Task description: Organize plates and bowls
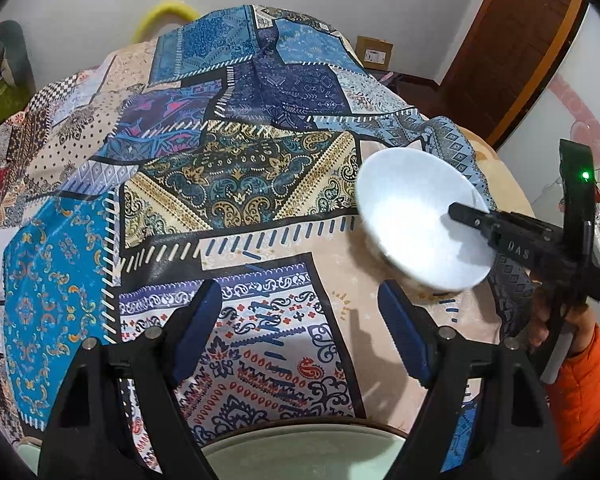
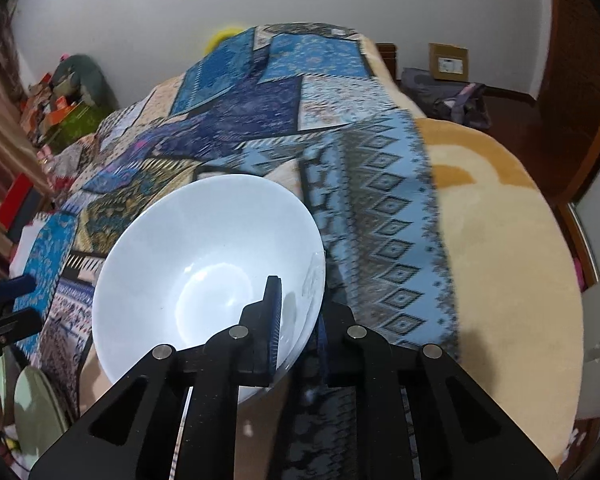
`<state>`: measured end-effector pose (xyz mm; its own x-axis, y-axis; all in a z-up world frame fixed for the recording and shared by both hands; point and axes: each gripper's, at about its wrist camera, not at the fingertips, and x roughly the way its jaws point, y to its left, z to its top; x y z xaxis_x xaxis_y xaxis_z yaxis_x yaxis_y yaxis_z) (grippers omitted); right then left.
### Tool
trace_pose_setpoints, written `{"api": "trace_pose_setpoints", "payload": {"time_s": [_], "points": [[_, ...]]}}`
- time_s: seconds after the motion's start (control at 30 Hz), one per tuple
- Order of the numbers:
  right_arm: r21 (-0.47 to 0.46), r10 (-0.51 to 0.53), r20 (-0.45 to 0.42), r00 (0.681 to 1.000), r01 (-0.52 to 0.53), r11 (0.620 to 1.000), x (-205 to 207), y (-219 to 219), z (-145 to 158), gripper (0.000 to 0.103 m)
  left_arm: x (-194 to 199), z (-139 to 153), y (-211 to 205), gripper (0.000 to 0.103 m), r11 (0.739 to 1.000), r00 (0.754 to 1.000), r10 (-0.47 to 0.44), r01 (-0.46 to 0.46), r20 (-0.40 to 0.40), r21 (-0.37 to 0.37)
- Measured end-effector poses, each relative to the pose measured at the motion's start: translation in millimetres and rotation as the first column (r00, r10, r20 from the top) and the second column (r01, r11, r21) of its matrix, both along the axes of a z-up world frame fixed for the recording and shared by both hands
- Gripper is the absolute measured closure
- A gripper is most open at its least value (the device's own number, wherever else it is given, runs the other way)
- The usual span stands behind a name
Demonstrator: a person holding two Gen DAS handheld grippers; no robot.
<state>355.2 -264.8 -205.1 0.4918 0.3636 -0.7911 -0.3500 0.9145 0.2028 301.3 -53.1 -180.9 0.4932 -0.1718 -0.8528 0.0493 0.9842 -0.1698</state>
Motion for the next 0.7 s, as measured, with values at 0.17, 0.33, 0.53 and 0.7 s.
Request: {"api": "trace_pose_setpoints", "payload": {"time_s": [0.17, 0.33, 0.53, 0.7], "points": [[0.004, 0.086, -0.003, 0.996, -0.086, 0.996, -15, 24, 0, 0.089, -2, -10, -2, 0.032, 1.0, 0.999, 0.003, -0.004, -0.034, -0.023], [0.012, 0.13, -0.015, 0.991, -0.13, 0.992, -27, 39, -2, 0.089, 0, -27, -6, 0.05, 0.999, 0.995, -0.005, 0.001, -0.098, -0.049], [0.038, 0.129, -0.023, 0.991, -0.128, 0.991, -31, 44, -4, 0.089, 5, -39, -18, 0.074, 0.997, 0.991, -0.046, 0.038, -0.125, -0.062], [0.044, 0.118, -0.025, 0.993, -0.117, 0.992, -32, 44, -4, 0.089, 5, -39, -23, 0.079, 0.999, 0.994, -0.039, 0.036, -0.106, -0.03]]}}
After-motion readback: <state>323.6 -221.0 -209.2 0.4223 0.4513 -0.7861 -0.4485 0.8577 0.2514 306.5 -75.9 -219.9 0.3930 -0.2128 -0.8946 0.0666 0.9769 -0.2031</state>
